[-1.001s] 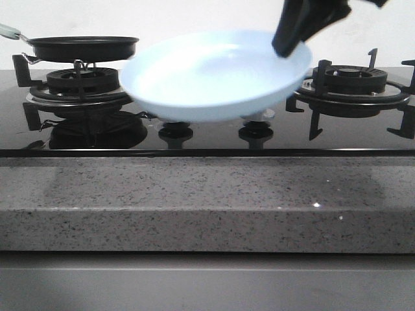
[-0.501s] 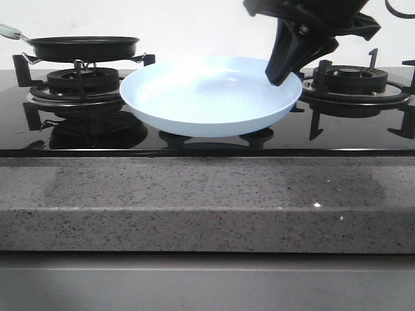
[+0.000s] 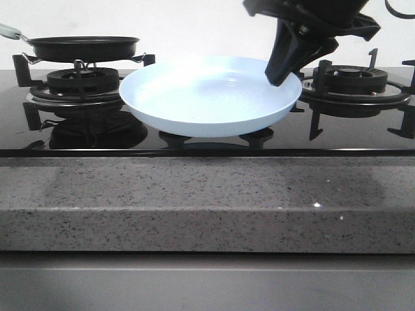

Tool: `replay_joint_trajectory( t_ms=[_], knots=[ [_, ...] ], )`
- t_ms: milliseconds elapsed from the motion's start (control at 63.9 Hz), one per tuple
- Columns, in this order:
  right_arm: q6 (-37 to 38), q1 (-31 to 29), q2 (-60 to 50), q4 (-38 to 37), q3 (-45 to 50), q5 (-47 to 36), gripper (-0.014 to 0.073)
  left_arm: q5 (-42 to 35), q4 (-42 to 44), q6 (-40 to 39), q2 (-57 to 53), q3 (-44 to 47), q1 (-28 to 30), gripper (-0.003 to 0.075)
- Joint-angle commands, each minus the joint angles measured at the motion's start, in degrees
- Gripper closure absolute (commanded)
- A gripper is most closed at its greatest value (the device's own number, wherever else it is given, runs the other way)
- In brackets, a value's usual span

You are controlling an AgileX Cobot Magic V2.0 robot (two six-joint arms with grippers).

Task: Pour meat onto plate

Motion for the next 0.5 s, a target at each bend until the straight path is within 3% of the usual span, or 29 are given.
replay_joint_trajectory(
  t_ms=[0,485],
  knots=[
    [-0.6,0.0,-2.1,0.3,-1.4,-1.6,0.0662,-1.3,0.9,-0.2,2.8,-3.9,0.3,0.0147],
    [-0.6,0.0,-2.1,0.3,-1.4,-1.6,0.0662,4.4,-2.7,-0.2,23.3,-19.1,1.2,0.0154]
  ],
)
